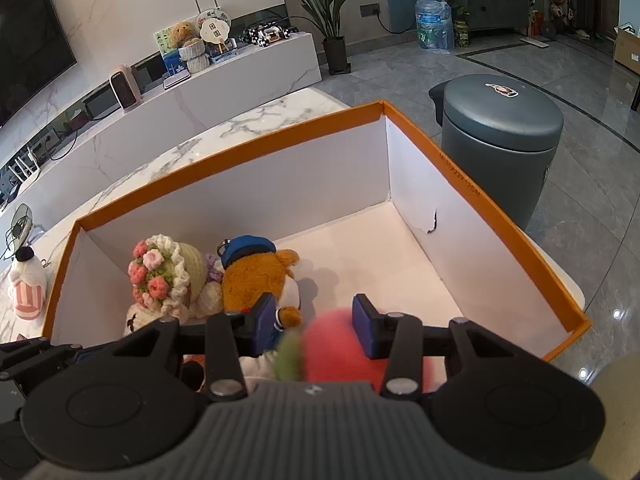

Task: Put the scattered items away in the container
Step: 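Open left tool to drop the orange fruit while right tool releases the pompom into the box, then withdraw both tools from the box toward the remaining items on the table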

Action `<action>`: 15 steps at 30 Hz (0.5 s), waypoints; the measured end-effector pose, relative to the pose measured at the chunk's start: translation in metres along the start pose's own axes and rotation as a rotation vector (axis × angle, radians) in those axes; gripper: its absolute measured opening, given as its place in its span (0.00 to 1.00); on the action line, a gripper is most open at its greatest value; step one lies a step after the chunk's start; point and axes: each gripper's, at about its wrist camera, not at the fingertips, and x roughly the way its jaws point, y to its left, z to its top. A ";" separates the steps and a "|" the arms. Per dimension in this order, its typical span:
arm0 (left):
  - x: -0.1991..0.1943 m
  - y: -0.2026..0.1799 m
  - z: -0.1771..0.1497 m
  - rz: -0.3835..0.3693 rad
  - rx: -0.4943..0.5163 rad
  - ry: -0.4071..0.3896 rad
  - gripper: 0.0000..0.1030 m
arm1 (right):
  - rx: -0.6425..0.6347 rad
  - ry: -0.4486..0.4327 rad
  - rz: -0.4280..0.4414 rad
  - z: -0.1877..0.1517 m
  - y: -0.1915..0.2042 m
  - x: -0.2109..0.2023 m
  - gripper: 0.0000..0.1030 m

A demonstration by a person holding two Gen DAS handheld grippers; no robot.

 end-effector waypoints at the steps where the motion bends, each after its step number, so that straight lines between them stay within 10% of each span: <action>1: -0.001 0.000 0.000 0.001 0.001 -0.004 0.63 | 0.002 -0.001 0.002 0.000 0.000 -0.001 0.46; 15: -0.036 -0.004 -0.005 0.022 -0.005 -0.057 0.66 | -0.004 -0.064 0.010 -0.003 0.006 -0.037 0.57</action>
